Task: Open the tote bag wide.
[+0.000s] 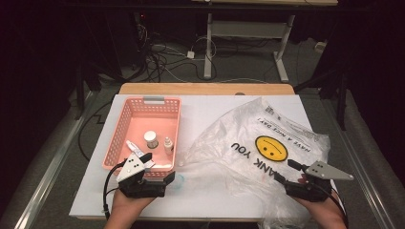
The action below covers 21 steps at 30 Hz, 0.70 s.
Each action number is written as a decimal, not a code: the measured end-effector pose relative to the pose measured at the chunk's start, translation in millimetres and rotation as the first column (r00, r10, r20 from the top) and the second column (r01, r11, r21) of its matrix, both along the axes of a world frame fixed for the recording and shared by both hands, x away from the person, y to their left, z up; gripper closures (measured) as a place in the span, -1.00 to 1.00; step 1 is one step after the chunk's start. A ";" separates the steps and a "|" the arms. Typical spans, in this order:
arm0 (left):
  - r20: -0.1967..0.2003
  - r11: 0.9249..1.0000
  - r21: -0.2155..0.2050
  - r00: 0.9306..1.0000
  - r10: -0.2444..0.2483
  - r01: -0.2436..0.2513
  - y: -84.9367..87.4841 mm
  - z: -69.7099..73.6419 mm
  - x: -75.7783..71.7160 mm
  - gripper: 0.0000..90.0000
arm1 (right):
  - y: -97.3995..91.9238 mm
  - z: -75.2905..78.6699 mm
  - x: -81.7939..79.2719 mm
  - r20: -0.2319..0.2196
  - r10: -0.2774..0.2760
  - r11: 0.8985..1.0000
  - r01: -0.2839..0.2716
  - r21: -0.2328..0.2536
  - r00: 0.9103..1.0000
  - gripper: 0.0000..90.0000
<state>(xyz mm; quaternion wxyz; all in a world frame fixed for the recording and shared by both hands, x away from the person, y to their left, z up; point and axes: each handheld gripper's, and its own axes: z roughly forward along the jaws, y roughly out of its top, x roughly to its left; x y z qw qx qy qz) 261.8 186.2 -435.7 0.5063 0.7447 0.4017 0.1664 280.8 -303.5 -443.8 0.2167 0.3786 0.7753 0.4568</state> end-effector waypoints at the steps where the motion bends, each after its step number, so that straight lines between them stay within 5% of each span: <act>1: -0.002 1.000 0.004 1.000 0.000 0.000 0.7 -0.2 -1.3 -1.00 | 4.0 -0.2 2.3 0.003 0.013 1.000 -0.013 0.004 1.000 -0.36; 9: -0.009 1.000 0.029 1.000 0.011 -0.010 2.7 -0.4 -5.4 -1.00 | 29.7 0.2 19.4 -0.005 0.061 0.998 -0.061 0.021 0.998 -0.70; 13: -0.009 0.999 0.034 1.000 0.004 -0.003 2.6 0.7 -3.2 -1.00 | 42.3 -4.0 31.8 -0.026 0.056 0.998 -0.057 -0.012 0.998 -1.00; 21: -0.011 0.997 0.072 1.000 0.003 -0.002 -1.2 1.4 1.4 -1.00 | 48.7 1.9 52.6 -0.051 0.029 0.999 -0.031 -0.037 0.998 -1.00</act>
